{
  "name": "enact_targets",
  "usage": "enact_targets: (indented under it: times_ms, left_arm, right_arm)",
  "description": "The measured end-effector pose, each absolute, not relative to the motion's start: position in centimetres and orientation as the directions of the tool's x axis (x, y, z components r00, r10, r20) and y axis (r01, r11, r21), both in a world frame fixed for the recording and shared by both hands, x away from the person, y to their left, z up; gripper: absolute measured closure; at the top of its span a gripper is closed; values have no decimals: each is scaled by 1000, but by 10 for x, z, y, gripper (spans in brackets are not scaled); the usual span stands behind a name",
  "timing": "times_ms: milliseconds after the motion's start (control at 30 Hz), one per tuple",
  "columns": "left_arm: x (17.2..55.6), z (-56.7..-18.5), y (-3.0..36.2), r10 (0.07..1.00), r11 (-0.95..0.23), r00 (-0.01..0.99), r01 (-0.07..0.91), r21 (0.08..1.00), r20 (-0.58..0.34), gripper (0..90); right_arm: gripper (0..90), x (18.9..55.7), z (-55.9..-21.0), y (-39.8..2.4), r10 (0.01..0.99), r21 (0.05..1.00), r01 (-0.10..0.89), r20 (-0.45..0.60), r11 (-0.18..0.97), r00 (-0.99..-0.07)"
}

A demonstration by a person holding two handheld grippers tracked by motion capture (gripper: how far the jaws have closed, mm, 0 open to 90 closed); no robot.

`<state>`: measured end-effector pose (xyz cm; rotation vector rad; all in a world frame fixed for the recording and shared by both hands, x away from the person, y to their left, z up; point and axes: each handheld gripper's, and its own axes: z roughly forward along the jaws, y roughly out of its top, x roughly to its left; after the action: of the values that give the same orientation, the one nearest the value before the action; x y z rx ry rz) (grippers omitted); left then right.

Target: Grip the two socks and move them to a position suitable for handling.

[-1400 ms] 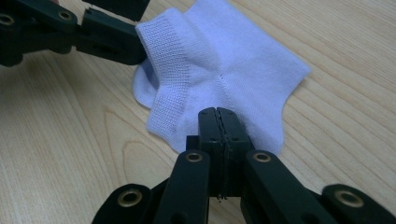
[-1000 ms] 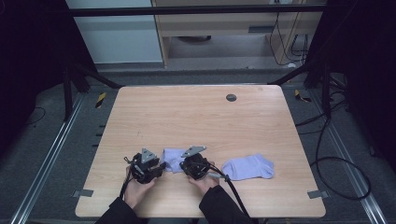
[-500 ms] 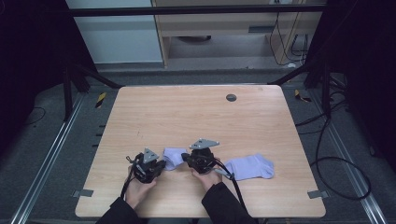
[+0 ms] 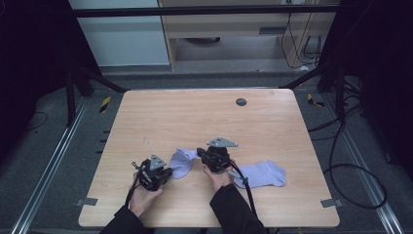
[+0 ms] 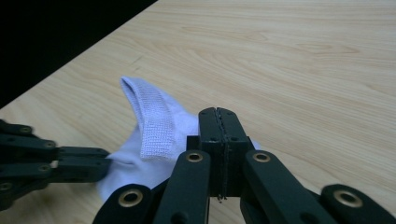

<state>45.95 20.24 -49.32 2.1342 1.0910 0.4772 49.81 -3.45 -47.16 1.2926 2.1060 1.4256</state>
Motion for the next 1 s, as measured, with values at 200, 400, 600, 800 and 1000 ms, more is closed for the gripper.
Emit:
enact_targets:
  times_ms: [200, 400, 600, 800, 1000]
  left_arm:
    - [460, -488, 208, 816, -402, 578, 564, 721, 3, 874]
    - [462, -492, 208, 824, -406, 566, 566, 717, 19, 866]
    - [461, -490, 213, 849, -360, 528, 563, 744, 12, 723]
    - [458, -487, 217, 874, -306, 486, 566, 765, -11, 594]
    - [453, -490, 211, 878, -296, 478, 577, 761, -22, 525]
  right_arm:
    - [900, 501, -473, -37, 843, 842, 530, 211, 100, -495]
    - [897, 507, -479, -35, 860, 835, 540, 193, 110, -473]
    - [782, 510, -481, -38, 869, 848, 512, 146, 136, -473]
    - [701, 508, -477, -43, 852, 853, 496, 132, 163, -507]
    - [641, 504, -477, -26, 786, 858, 447, 87, 254, -612]
